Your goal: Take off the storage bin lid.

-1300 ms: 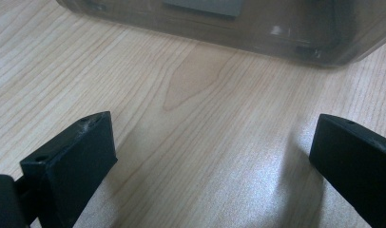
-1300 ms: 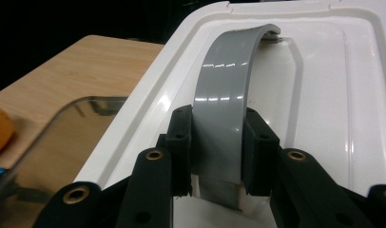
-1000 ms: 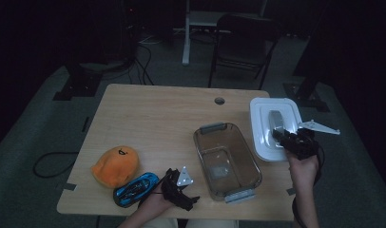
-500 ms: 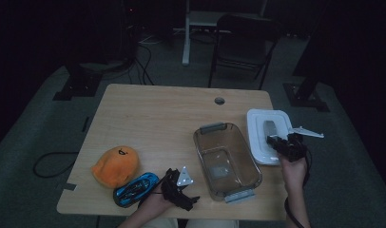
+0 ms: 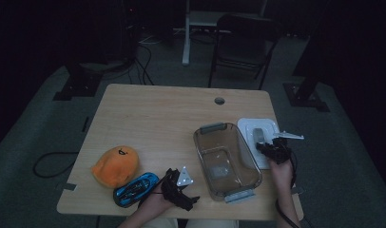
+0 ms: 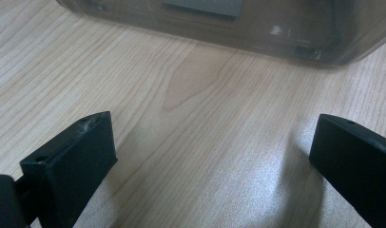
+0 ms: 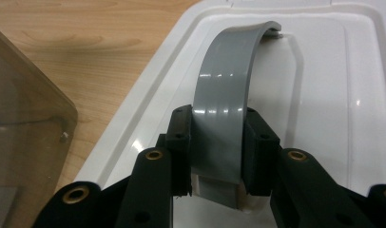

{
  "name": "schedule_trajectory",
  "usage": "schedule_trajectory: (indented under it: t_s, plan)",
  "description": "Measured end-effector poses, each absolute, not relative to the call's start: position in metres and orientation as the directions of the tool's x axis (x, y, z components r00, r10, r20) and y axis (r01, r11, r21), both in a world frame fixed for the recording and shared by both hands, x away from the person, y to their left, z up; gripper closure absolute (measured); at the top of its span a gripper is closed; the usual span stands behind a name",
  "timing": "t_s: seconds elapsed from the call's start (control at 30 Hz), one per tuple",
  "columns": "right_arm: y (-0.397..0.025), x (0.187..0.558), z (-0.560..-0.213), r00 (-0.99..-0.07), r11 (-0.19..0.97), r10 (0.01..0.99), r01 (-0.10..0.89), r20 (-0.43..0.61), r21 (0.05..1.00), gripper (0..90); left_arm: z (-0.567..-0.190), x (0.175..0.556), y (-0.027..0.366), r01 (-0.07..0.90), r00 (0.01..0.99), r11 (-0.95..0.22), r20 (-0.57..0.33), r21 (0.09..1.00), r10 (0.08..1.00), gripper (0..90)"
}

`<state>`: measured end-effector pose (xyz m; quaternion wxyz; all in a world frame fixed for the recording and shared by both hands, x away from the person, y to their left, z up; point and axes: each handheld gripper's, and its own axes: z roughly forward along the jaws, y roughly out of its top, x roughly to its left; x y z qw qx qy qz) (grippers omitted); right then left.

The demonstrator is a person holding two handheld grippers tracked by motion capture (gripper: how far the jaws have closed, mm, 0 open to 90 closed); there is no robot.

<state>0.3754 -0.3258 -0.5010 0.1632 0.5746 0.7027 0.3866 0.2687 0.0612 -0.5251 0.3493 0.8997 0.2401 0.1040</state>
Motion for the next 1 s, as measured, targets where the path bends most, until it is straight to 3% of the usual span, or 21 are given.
schedule_trajectory:
  t_s: [0.27, 0.63, 0.73, 0.87, 1.0]
  plan:
    - [-0.325, 0.376, -0.511, -0.287, 0.062, 0.937, 0.698, 0.199, 0.713, 67.2, -0.525, 0.269, 0.061, 0.362, 0.861, -0.640, 0.020, 0.678, 0.508, 2.0]
    - [-0.329, 0.351, -0.487, -0.300, 0.073, 0.939, 0.652, 0.168, 0.755, 27.0, -0.522, 0.271, 0.059, 0.403, 0.837, -0.632, 0.013, 0.663, 0.547, 2.1]
    - [-0.328, 0.337, -0.484, -0.348, 0.096, 0.920, 0.646, 0.180, 0.757, 12.9, -0.515, 0.276, 0.062, 0.411, 0.829, -0.615, 0.005, 0.673, 0.559, 2.0]
    - [-0.322, 0.325, -0.486, -0.407, 0.174, 0.903, 0.641, 0.138, 0.748, 12.0, -0.501, 0.283, 0.061, 0.401, 0.814, -0.601, 0.032, 0.692, 0.580, 2.0]
    - [-0.319, 0.318, -0.492, -0.420, 0.174, 0.893, 0.652, 0.161, 0.738, 12.0, -0.490, 0.297, 0.061, 0.410, 0.796, -0.603, 0.053, 0.684, 0.602, 2.1]
